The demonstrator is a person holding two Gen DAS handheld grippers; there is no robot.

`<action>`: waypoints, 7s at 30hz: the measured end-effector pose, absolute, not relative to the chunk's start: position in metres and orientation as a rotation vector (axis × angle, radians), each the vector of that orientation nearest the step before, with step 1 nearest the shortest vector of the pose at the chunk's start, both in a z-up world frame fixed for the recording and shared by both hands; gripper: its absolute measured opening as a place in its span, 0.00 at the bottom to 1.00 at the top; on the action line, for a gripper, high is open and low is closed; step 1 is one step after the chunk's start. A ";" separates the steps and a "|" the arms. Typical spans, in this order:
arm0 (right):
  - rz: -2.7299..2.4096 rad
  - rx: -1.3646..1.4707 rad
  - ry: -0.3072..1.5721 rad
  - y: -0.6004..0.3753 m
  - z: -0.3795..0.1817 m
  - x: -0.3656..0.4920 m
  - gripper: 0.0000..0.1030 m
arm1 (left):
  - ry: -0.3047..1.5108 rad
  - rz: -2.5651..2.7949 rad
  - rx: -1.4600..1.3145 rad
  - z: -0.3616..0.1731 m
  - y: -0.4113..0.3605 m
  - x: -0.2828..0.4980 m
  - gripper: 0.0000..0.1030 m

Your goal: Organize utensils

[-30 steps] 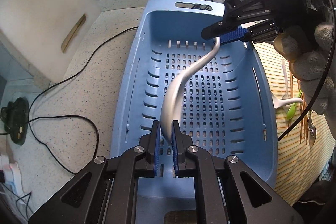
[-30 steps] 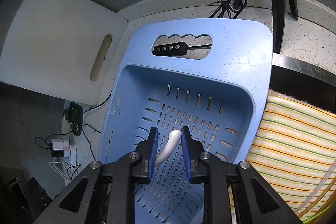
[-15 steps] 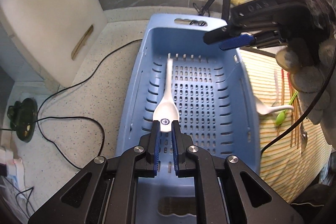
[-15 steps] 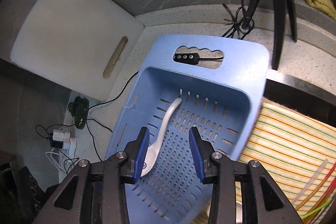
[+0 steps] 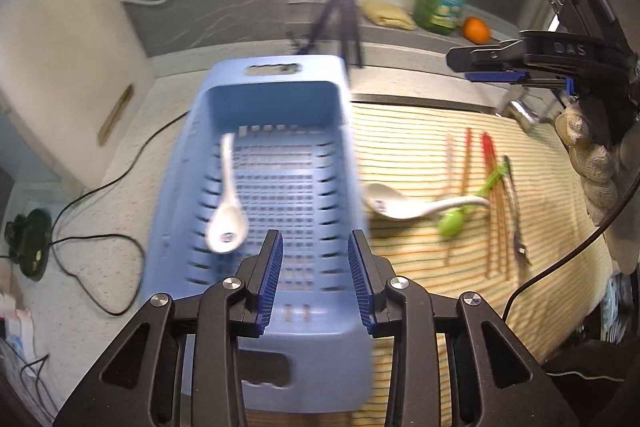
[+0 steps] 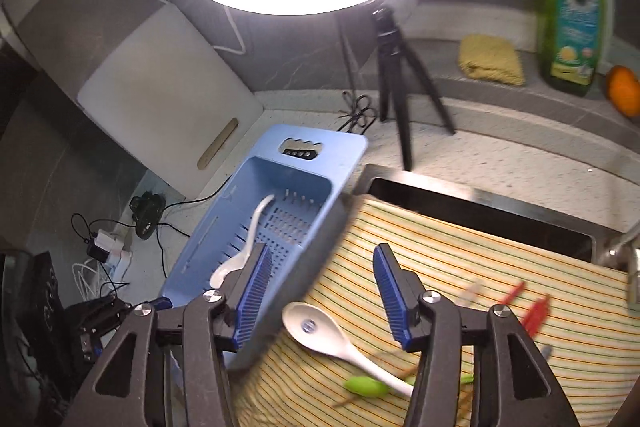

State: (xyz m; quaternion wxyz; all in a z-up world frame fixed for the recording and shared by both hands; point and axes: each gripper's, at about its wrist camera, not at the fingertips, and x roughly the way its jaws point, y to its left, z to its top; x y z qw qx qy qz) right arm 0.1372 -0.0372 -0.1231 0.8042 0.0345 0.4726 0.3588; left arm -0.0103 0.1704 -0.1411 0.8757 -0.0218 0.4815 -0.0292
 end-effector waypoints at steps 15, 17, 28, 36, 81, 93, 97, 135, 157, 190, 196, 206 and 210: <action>0.750 0.019 1.083 -0.172 -0.148 0.109 0.58 | 1.065 -0.096 -0.197 -0.166 0.076 -0.023 0.43; 0.764 0.013 1.094 -0.181 -0.152 0.108 0.59 | 1.060 -0.070 -0.234 -0.168 0.068 -0.025 0.43; 0.763 0.071 1.212 -0.220 -0.185 0.105 0.58 | 1.060 -0.012 -0.293 -0.177 0.024 -0.040 0.43; 0.717 0.257 1.329 -0.223 -0.220 0.104 0.34 | 1.098 -0.139 -0.224 -0.183 -0.003 -0.019 0.39; 0.657 0.401 1.482 -0.175 -0.260 0.116 0.00 | 1.193 -0.469 -0.089 -0.226 -0.032 -0.008 0.04; 0.631 0.438 1.527 -0.173 -0.271 0.124 0.11 | 1.194 -0.492 -0.071 -0.230 -0.041 0.007 0.04; 0.632 0.449 1.536 -0.170 -0.272 0.125 0.11 | 1.189 -0.496 -0.067 -0.231 -0.043 0.003 0.04; 0.634 0.548 1.531 -0.175 -0.252 0.108 0.05 | 1.159 -0.515 -0.021 -0.227 -0.057 -0.008 0.02; 0.798 0.579 1.453 -0.089 -0.193 0.113 0.05 | 1.036 -0.422 -0.003 -0.162 0.043 -0.026 0.02; 0.842 0.335 1.436 0.075 -0.202 0.140 0.20 | 1.091 -0.196 -0.108 -0.189 0.191 0.009 0.18; 0.854 0.319 1.349 0.043 -0.180 0.132 0.33 | 1.059 -0.184 -0.115 -0.176 0.187 -0.002 0.18; 0.695 0.357 1.140 -0.073 -0.156 0.121 0.45 | 0.991 -0.192 -0.137 -0.154 0.155 -0.017 0.51; 0.610 0.368 1.036 -0.124 -0.152 0.111 0.64 | 0.992 -0.204 -0.132 -0.152 0.138 -0.020 0.53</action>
